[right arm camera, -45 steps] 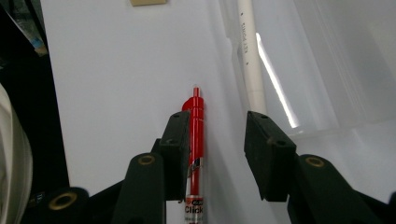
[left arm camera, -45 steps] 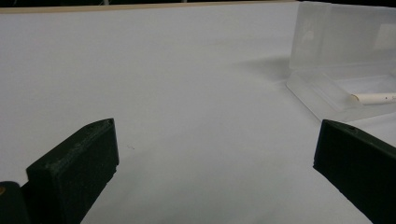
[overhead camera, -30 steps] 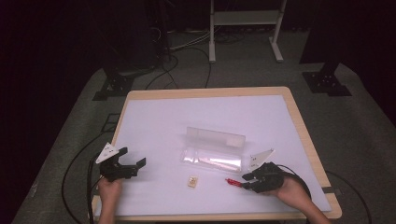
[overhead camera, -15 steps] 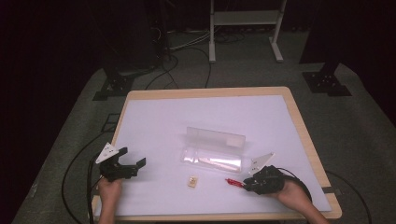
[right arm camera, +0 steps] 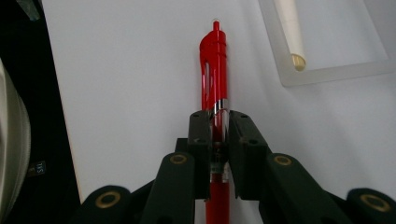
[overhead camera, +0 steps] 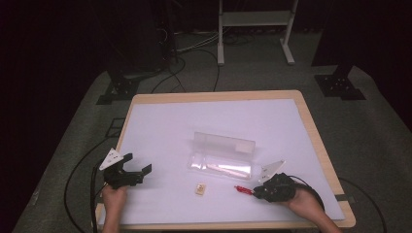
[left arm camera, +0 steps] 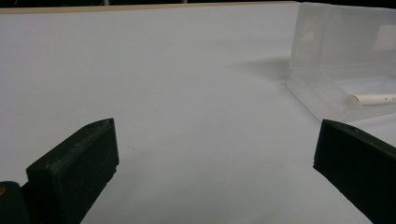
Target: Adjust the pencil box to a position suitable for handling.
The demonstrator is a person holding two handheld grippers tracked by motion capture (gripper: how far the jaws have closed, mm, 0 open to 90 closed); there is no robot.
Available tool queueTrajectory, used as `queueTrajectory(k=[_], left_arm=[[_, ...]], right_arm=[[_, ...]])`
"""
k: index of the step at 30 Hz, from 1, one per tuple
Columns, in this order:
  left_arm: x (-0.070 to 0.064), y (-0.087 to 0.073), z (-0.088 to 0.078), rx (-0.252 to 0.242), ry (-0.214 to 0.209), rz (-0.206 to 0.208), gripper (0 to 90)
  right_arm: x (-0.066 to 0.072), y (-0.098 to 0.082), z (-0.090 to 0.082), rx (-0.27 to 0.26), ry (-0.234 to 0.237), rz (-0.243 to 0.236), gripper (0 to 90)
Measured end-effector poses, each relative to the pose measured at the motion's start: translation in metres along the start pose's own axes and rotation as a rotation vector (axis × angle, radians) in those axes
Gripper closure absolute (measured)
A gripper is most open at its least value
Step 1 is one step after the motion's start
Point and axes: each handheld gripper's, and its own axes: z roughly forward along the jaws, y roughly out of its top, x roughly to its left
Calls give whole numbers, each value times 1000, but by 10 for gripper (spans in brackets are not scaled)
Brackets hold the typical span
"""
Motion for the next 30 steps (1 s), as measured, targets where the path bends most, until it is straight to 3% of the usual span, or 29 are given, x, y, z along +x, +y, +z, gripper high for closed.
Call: queueTrajectory(k=[14,30], left_arm=[[0,0,0,0,0,-1,0],[0,0,-1,2,0,0,0]], right_arm=[[0,12,-13,-29,-29,-17,790],[-14,51,-25,-59,-62,-62,790]])
